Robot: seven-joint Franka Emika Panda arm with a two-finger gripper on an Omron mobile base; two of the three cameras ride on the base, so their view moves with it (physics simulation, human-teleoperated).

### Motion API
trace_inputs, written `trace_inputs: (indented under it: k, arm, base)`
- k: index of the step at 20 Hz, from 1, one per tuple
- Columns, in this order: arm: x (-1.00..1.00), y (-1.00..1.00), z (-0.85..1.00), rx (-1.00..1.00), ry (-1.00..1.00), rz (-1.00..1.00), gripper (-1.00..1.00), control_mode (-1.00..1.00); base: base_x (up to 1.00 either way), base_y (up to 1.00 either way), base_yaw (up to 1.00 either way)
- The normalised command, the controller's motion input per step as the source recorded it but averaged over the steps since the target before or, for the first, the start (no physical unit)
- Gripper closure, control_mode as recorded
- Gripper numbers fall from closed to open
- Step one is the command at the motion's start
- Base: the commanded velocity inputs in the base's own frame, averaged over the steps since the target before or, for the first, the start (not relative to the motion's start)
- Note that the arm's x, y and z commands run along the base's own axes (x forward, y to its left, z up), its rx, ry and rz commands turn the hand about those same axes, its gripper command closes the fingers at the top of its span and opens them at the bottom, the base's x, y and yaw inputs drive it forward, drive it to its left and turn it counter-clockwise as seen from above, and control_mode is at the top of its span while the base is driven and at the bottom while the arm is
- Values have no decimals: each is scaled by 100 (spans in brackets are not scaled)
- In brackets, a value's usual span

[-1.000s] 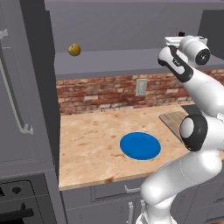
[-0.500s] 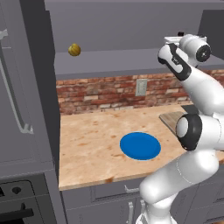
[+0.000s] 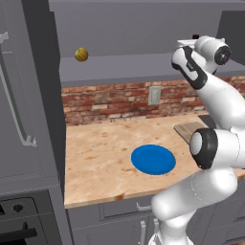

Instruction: Pick the steak from the plate and place it on the cutting board. Then pick the condiment bottle from the cabinet and place it next to the cutting board.

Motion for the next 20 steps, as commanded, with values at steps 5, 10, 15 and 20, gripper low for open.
trace_inputs:
  k: [5, 10, 15, 20]
  arm:
    - [-24, 7, -5, 0, -1, 1, 100, -100]
    - [-30, 0, -4, 0, -2, 0, 100, -100]
    - [-34, 0, 0, 0, 0, 0, 100, -100]
    - [-36, 0, 0, 0, 0, 0, 100, -100]
  base:
    - [0, 0, 0]
    - [0, 0, 0]
    - [0, 0, 0]
    - [0, 0, 0]
